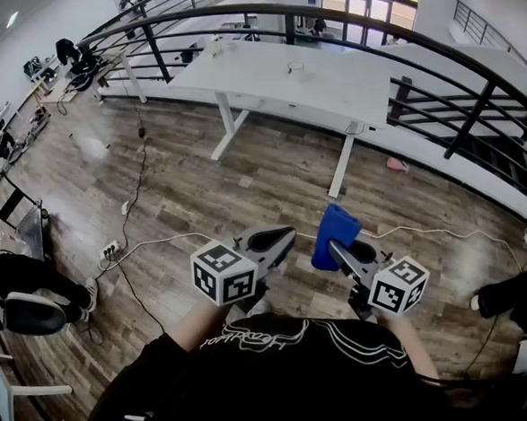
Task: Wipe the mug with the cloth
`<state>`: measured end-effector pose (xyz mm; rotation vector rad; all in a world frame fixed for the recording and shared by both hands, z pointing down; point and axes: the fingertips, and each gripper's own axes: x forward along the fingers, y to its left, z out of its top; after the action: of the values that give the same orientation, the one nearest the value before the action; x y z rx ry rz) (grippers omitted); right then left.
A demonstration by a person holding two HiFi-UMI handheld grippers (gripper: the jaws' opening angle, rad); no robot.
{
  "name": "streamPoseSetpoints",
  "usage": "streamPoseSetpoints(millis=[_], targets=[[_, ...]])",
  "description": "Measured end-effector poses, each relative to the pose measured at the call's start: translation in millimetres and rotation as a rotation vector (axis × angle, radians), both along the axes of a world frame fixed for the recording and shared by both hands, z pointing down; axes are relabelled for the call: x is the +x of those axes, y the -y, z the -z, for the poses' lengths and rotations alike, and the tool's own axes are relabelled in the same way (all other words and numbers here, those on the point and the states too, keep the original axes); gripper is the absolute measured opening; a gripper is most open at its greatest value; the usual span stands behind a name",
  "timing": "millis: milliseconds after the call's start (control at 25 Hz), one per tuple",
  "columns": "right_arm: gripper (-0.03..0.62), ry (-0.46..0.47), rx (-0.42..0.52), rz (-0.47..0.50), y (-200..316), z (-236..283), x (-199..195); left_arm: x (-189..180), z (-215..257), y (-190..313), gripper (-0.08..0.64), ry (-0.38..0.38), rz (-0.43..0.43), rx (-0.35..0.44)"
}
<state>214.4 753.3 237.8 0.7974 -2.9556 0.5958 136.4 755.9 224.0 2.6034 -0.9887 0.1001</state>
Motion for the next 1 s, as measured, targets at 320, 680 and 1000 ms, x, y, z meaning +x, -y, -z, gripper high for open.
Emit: streamPoseSetpoints(millis=[320,680,1000], targets=[[0.058,0.003,0.001,0.013,-4.5,-1.3,7.4,8.0,-0.1,-5.1,0.008,0.007,0.007,0.006],[0.060,0.043,-0.026,0.058,12.6,-4.9,-2.4,-3.7,-7.1,7.1,0.008,-0.003,0.024,-0.013],[0.058,0.042,-0.037,0.045,78.8,-22.4,-15.1,-20.5,-27.7,75.1,0.008,-0.047,0.023,-0.030]])
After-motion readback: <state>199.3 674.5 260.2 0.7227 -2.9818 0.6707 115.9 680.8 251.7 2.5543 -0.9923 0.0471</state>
